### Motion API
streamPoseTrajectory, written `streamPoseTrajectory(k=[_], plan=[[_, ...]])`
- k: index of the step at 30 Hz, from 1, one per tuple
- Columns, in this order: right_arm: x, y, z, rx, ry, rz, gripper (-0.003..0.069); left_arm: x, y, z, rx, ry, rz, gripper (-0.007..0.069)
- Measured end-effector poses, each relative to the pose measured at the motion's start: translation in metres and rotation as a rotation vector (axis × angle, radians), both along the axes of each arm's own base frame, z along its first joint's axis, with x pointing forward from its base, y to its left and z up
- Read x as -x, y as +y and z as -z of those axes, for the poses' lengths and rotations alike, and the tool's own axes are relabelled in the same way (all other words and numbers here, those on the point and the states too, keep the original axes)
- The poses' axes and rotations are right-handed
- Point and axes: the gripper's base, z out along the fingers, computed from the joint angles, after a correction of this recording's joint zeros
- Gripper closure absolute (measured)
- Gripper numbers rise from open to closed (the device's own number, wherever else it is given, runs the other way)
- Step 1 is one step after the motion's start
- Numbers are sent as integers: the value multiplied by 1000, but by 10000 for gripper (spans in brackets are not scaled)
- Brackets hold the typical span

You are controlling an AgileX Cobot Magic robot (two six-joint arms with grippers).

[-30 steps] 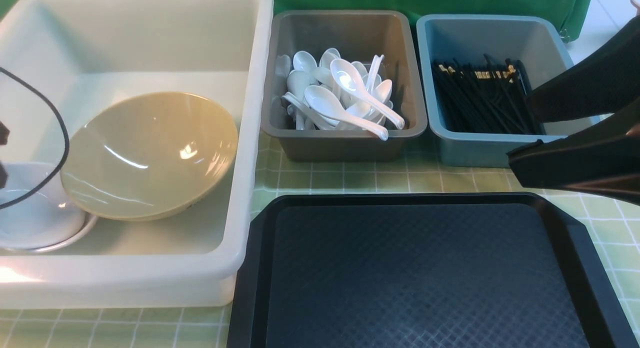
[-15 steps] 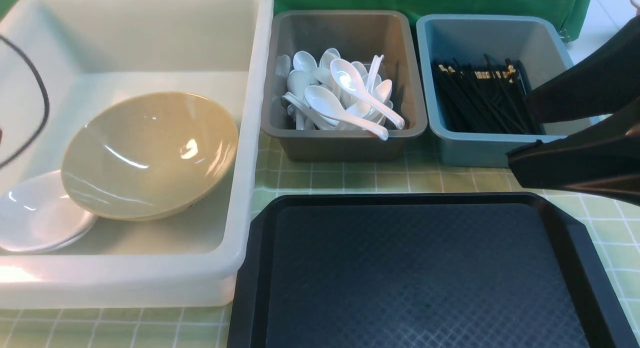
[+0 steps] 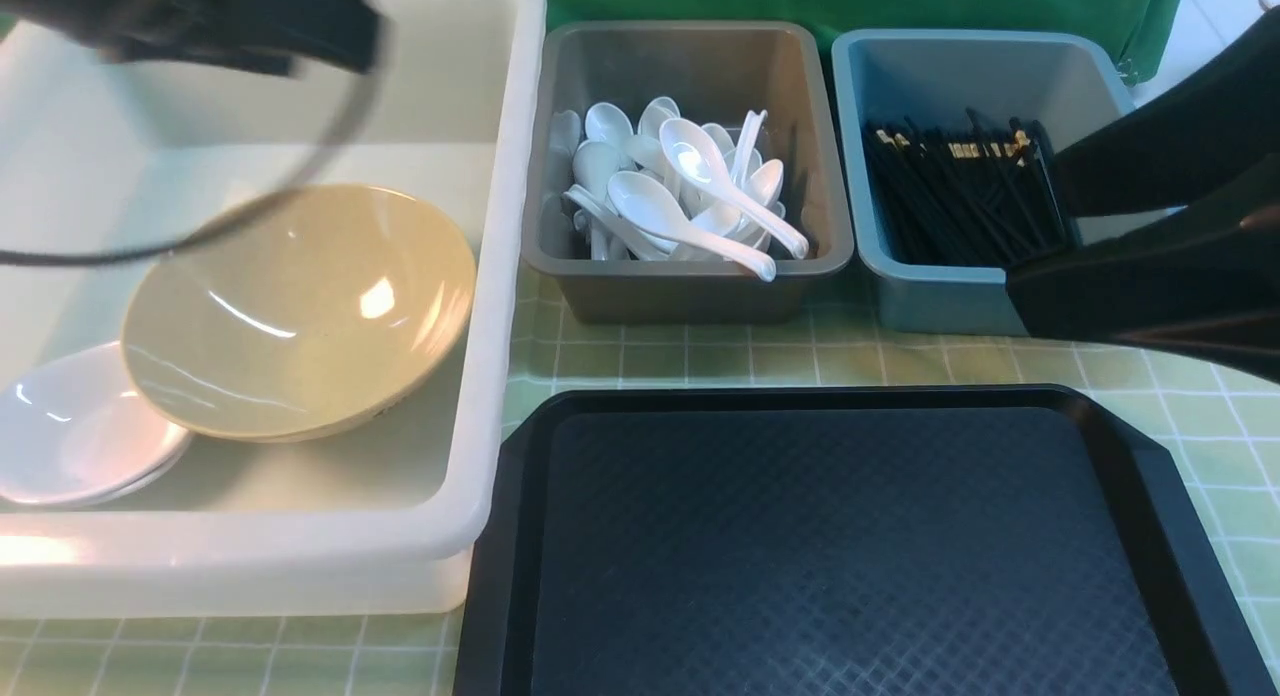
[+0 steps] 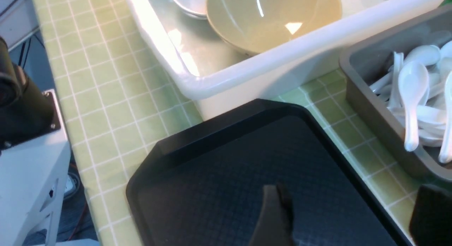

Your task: On green table put chopsticks spoon bowls plates into blue grey white boxes.

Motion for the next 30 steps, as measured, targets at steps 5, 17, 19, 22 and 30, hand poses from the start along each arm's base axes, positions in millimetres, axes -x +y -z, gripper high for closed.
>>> streamPoseTrajectory(k=[5,17,19,22,30], plan=[[-5,-8,5,91,-20,72,181,15,-43,4,-71,-3,168,302],[26,-25,6,53,72,215,522,103,-15,-25,-112,-74,-25,627],[44,-33,8,15,54,261,588,138,-4,-15,-94,-60,-71,626],[64,-45,19,-18,22,323,625,173,5,5,-81,-43,-96,626],[114,-77,94,-124,-155,501,634,232,23,92,-17,-92,-167,626]])
